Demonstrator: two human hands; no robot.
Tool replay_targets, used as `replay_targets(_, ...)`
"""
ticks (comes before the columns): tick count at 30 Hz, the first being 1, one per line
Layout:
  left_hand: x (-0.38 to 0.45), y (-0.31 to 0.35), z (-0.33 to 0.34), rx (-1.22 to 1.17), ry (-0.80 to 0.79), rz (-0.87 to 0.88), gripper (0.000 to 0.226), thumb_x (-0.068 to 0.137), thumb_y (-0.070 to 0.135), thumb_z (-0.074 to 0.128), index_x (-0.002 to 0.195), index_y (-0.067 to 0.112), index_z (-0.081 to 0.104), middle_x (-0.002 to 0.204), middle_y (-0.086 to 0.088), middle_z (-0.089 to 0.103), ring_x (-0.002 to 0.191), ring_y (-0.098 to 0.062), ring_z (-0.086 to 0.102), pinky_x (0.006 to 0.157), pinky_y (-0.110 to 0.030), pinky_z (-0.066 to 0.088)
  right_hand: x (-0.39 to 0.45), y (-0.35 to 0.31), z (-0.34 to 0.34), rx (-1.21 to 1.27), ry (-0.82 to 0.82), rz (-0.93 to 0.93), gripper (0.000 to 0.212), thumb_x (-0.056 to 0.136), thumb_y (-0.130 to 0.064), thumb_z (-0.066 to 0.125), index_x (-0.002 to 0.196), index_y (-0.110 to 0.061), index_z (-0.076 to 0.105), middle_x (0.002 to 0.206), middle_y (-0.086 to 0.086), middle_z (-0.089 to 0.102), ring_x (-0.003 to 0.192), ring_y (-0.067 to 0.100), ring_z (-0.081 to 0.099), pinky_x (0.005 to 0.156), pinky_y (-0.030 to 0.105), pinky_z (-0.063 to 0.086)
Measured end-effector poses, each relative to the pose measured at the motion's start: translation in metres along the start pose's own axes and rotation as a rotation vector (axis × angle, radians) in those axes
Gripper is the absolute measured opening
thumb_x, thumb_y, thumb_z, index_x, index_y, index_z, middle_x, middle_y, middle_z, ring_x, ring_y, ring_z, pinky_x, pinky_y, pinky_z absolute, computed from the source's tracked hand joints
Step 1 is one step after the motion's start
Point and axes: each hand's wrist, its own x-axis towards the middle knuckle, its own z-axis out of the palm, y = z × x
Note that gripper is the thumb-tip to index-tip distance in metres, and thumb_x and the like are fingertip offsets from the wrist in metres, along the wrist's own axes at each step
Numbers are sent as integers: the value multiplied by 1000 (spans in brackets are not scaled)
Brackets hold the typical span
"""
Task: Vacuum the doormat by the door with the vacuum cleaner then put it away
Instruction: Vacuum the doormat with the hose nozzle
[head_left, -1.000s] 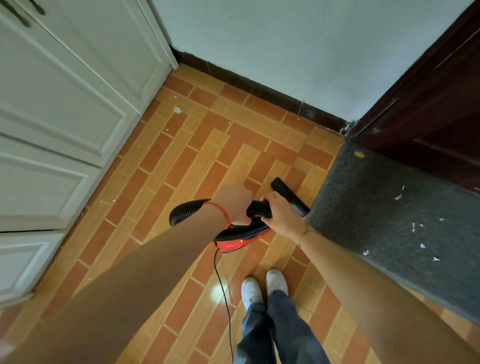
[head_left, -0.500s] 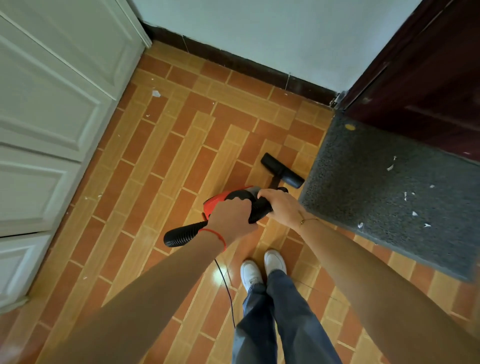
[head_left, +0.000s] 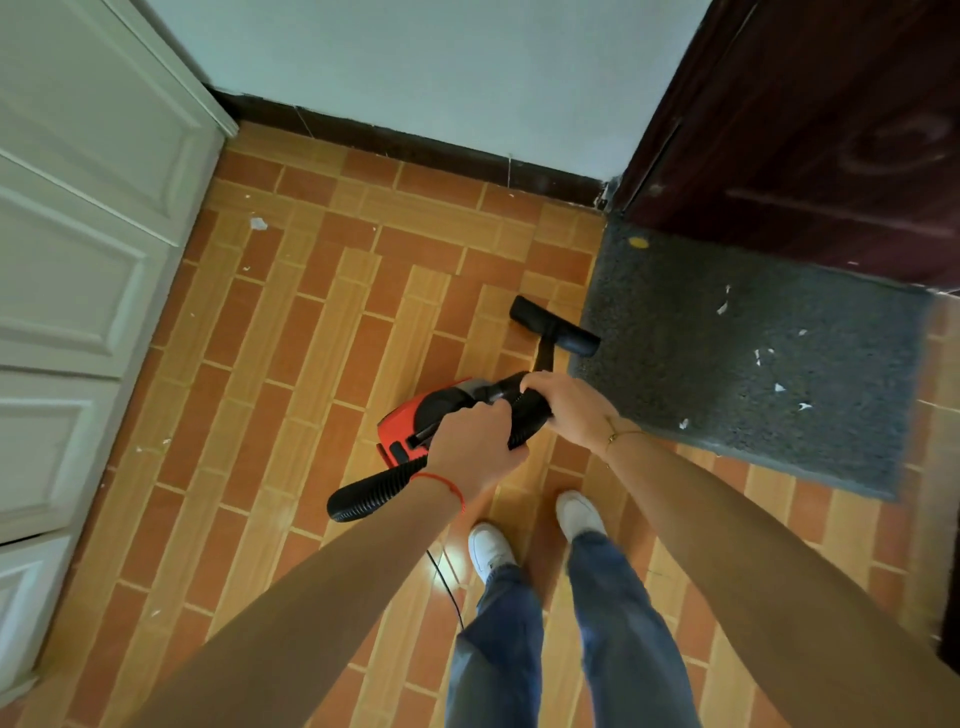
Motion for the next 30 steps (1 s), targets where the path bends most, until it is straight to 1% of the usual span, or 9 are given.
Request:
replay_targets(5,17,35,1,13,10,27,29,90,40,52,101,14,53,76,0,54,57,-17,54,45,-26,38,-16,35,-13,5,-7,58,22,89,-6,59,108,-18,58,102,2,65,90,24,64,65,31,42)
replay_targets(8,26,62,4,-2,5,12,29,89,40,53,101,14,52,76,0,54,58,-18,53,48,-28,40,-27,62,-20,-6,-29,87,13,88,-10,61,97,-17,54,91,3,64,80,25,65,56,30,39)
replay_targets(13,35,118,13,-47,-1,-43,28,89,41,53,99,15,53,71,2,52,56,-18,53,50,-28,42,-51,106,-35,-28,-67,48,11,86,-12,61,93,-17,54,88,3,64,78,24,63,56,29,40)
replay_targets(18,47,176,19,-92,-1,-105,26,92,40,53,102,17,49,72,3,49,60,-18,52,53,-30,44,-70,150,-58,-32,-101,-2,22,88,-11,58,82,-24,42,72,-9,48,66,20,55,53,28,34)
replay_targets(20,56,196,23,-117,4,-154,27,91,42,54,100,16,49,69,4,48,58,-16,51,49,-28,41,-71,167,-66,-40,-121,-23,21,89,-13,56,80,-24,41,69,-10,45,63,19,52,52,30,34)
replay_targets(23,70,222,30,-140,35,-231,26,91,41,54,98,17,49,63,7,40,49,-9,40,41,-23,28,-67,192,-75,-97,-149,-57,8,89,-12,56,89,-16,49,86,0,58,75,25,61,55,33,42)
replay_targets(26,90,243,32,-159,43,-254,25,91,38,53,101,15,50,65,6,41,54,-15,46,45,-25,35,-60,218,-84,-147,-146,-62,17,86,-5,58,99,-15,52,104,3,60,86,27,64,62,36,48)
replay_targets(28,105,254,31,-153,42,-264,24,91,37,52,101,14,51,69,3,46,58,-18,51,48,-28,40,-53,233,-90,-158,-140,-65,24,84,0,58,101,-14,53,109,3,59,89,28,64,65,37,51)
replay_targets(30,120,264,29,-164,46,-277,22,91,35,52,98,14,51,69,2,48,58,-19,53,47,-28,41,-46,246,-97,-154,-148,-73,22,83,0,59,99,-13,53,108,3,59,90,26,63,68,37,52)
